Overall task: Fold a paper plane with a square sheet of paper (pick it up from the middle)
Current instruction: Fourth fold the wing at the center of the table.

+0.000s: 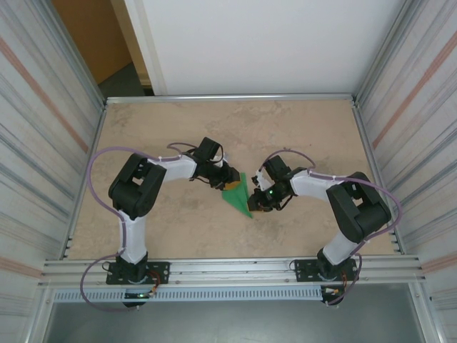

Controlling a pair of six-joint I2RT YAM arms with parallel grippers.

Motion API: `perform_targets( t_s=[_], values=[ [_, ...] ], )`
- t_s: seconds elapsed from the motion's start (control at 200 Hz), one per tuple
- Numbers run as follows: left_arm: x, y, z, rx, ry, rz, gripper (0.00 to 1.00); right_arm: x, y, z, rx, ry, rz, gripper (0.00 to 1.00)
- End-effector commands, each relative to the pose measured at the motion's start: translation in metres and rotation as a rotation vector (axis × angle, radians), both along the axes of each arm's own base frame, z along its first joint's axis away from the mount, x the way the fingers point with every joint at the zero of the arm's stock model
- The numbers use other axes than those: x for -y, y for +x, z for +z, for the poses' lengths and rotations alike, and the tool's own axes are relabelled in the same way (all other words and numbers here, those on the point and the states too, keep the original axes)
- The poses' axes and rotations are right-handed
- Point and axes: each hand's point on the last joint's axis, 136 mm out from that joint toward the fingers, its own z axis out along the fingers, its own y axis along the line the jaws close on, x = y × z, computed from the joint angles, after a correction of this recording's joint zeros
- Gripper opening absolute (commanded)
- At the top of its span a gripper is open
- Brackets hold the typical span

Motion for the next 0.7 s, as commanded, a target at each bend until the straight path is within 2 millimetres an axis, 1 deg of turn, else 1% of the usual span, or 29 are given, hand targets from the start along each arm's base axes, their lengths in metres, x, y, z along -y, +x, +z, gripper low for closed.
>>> perform_targets(
  t_s=[0.0,0.195,0.326,0.692],
  values=[
    [0.003,-0.004,0.018,0.014,-0.034,-0.007,0.31,-0.005,-0.005,0.001,-0.010,0.007,0.043,0.16],
    [0.003,-0.005,0.020,0.017,-0.036,-0.006,0.31,-0.005,-0.008,-0.003,-0.014,-0.007,0.050,0.11],
    [0.002,-0.005,0.022,0.022,-0.037,-0.007,0.31,-0.003,-0.009,-0.009,-0.021,-0.027,0.052,0.08],
    [0.001,-0.008,0.027,0.028,-0.040,-0.005,0.33,-0.001,-0.010,-0.018,-0.026,-0.059,0.053,0.07]
  ],
)
